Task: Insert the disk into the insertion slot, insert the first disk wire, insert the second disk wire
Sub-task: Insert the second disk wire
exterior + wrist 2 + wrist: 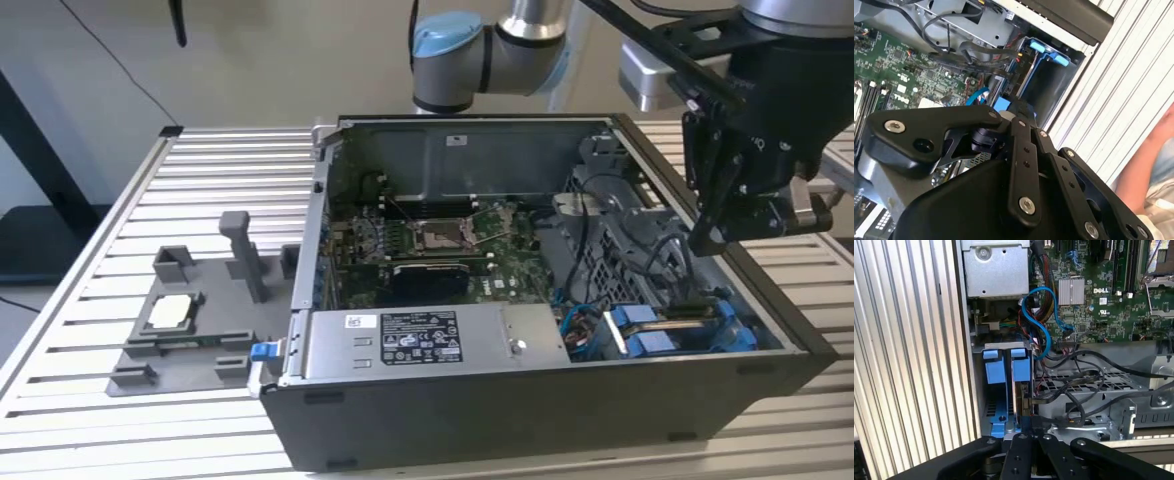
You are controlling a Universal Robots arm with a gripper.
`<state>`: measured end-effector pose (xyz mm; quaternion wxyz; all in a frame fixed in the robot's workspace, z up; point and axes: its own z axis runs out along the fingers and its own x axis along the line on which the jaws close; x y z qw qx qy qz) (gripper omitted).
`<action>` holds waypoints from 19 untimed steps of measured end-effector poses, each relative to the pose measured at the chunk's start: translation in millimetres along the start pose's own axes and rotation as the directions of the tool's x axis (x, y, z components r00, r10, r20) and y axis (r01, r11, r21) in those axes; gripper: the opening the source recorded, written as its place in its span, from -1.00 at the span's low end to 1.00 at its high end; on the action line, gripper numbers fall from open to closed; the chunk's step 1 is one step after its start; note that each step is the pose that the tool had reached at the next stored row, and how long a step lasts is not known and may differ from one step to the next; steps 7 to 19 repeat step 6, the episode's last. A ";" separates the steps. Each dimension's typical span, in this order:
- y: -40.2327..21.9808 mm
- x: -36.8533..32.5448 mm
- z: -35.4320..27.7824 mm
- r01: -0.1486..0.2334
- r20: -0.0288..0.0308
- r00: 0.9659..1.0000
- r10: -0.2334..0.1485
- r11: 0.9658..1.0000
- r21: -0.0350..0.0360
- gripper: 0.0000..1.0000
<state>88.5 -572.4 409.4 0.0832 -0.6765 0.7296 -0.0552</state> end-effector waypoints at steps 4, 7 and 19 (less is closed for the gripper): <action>-0.1 0.0 -0.3 0.000 0.000 1.000 0.000 1.000 0.000 -0.79; -0.1 0.0 -0.4 0.000 0.000 1.000 0.000 1.000 0.000 -0.79; -0.1 0.0 -0.4 0.000 0.000 1.000 0.000 1.000 0.000 -0.79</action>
